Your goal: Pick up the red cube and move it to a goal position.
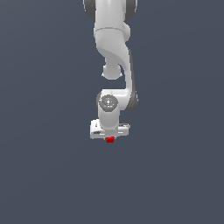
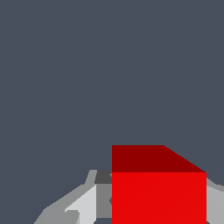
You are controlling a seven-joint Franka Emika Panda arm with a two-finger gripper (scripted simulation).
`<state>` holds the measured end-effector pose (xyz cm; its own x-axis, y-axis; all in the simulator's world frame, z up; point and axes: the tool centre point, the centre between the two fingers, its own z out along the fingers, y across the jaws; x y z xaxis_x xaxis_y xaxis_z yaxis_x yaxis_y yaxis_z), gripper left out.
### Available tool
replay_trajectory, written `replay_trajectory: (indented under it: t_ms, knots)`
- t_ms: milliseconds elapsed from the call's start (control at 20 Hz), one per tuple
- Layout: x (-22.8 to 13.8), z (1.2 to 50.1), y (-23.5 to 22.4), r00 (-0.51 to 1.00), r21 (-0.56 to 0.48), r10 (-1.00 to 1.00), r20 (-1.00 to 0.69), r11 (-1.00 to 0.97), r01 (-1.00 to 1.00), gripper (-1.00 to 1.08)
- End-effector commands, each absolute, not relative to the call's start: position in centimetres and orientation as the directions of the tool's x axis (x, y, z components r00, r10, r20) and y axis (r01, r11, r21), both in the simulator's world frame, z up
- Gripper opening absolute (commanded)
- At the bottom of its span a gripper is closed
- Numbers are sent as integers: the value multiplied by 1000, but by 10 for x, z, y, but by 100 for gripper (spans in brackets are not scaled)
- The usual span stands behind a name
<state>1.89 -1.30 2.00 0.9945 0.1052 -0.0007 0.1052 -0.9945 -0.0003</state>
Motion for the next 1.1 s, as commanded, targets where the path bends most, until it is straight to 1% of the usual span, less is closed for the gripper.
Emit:
replay_trajectory:
  t_ms: [0, 600, 850, 1050]
  knots:
    - [19, 20, -13, 994, 0, 106, 0, -994, 106, -100]
    - [18, 26, -15, 994, 0, 105, 0, -994, 105, -100]
    - [13, 45, -19, 994, 0, 105, 0, -994, 105, -100]
    - [7, 70, -25, 994, 0, 105, 0, -994, 105, -100]
